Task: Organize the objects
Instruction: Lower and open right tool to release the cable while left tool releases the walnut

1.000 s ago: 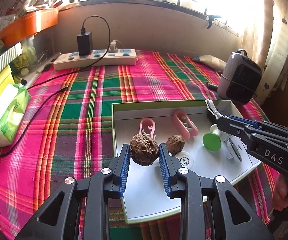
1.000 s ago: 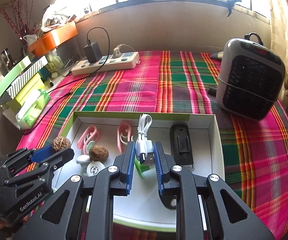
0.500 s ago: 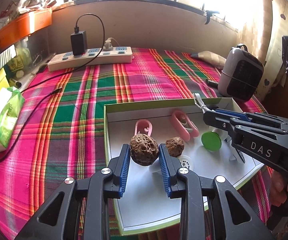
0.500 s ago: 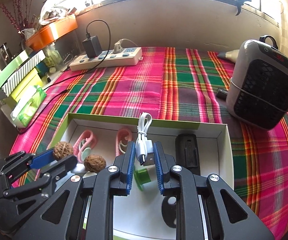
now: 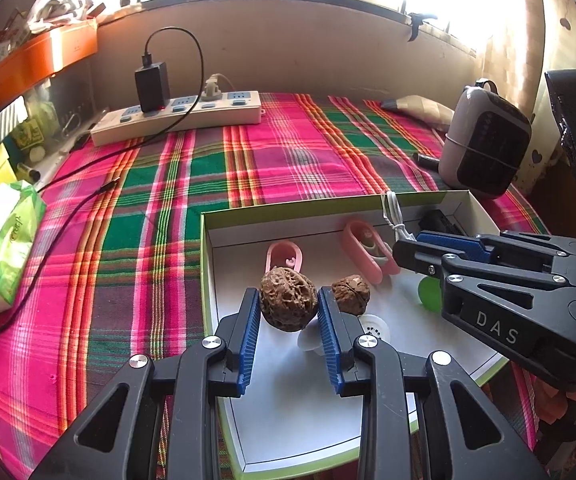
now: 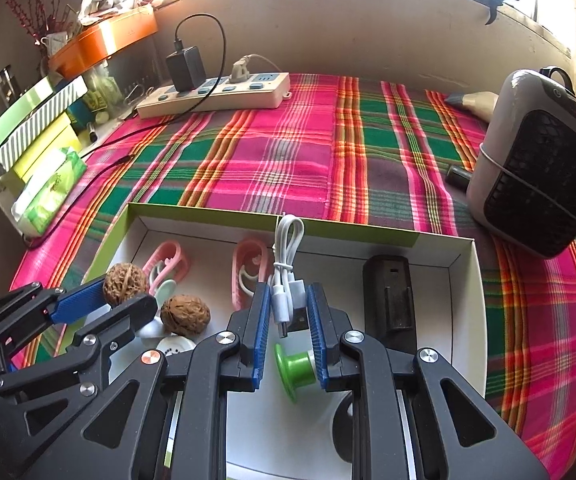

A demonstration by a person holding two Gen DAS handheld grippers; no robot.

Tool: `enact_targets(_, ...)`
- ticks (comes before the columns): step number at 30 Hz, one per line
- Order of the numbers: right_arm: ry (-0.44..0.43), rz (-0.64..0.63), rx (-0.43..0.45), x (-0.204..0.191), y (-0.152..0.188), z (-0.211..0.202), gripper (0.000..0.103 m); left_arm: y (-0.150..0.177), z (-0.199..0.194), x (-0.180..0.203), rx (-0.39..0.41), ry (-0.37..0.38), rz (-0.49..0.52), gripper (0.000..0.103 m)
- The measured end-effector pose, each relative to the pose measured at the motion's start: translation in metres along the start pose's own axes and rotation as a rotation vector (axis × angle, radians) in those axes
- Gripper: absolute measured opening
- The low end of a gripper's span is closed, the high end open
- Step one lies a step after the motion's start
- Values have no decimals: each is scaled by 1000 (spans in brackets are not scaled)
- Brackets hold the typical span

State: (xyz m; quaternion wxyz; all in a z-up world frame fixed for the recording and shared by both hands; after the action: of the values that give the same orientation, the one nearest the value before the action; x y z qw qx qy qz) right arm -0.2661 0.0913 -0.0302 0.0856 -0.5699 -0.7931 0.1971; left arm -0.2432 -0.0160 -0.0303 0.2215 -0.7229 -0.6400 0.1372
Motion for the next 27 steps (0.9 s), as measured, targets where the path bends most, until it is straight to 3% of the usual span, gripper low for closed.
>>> enact_targets(27, 4, 0, 6, -5, 2, -1, 21, 2, 4, 0, -9, -14, 6, 27)
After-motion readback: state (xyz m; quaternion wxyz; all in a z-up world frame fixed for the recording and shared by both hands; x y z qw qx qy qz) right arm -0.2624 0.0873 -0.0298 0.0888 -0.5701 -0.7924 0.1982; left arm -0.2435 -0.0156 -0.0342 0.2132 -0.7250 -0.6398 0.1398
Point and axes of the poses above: each gripper's, at about its wrist camera, not at the fingertips, and z roughly the way its jaws point, x to its right, y to its underside, the point moved 7 cm from there along z, roughly the way its jaws point, and after that the axes turned 11 degrees about -x, right-handed, at the moved point
